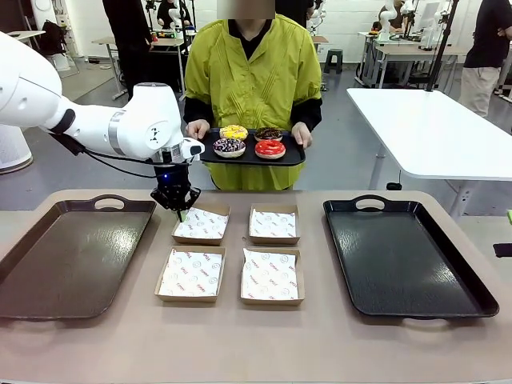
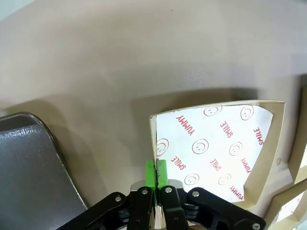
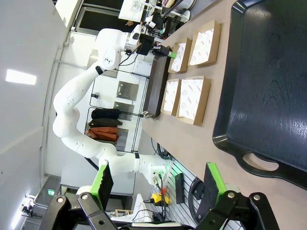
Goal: Individually package the donuts and arrange them on the tray.
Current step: Pick up one Paper togo box.
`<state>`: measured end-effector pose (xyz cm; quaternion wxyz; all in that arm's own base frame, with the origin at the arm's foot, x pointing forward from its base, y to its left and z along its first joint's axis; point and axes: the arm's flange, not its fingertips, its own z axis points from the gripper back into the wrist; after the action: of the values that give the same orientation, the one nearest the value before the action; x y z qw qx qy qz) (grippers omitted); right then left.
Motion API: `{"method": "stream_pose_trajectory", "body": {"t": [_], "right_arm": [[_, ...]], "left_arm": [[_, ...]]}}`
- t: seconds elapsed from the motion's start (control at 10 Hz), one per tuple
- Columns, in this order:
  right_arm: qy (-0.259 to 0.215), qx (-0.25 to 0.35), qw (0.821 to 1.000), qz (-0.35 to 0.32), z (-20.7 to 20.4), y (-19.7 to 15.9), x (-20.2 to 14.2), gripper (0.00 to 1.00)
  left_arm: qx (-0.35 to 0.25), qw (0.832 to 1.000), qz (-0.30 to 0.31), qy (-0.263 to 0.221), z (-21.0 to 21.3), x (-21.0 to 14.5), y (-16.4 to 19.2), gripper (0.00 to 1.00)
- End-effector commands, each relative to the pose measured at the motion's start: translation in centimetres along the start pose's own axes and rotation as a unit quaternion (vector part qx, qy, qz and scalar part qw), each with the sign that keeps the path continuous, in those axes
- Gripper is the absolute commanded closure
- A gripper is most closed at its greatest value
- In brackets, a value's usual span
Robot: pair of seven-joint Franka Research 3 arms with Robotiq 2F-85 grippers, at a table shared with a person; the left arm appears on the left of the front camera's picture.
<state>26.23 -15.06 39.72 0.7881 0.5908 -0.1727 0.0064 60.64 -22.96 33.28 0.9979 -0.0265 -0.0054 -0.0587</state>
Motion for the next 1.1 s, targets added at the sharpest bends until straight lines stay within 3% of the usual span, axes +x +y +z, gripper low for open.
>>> {"method": "stream_pose_trajectory", "body": {"t": [0.0, 0.3, 0.7, 1.0], "right_arm": [[-0.002, 0.005, 1.0, 0.005, 0.0, 0.1, 0.0, 0.0], [-0.002, 0.005, 1.0, 0.005, 0.0, 0.1, 0.0, 0.0], [-0.002, 0.005, 1.0, 0.005, 0.0, 0.1, 0.0, 0.0], [-0.002, 0.005, 1.0, 0.005, 0.0, 0.1, 0.0, 0.0]], "left_arm": [[-0.006, 1.0, -0.002, 0.006, 0.5, 0.4, 0.3, 1.0], [-0.009, 1.0, 0.02, 0.006, 1.3, 0.4, 0.3, 1.0], [-0.004, 0.997, 0.077, -0.004, 9.8, -1.7, 0.2, 1.0], [0.022, 0.997, 0.075, -0.01, 14.1, -3.4, -0.5, 1.0]]}}
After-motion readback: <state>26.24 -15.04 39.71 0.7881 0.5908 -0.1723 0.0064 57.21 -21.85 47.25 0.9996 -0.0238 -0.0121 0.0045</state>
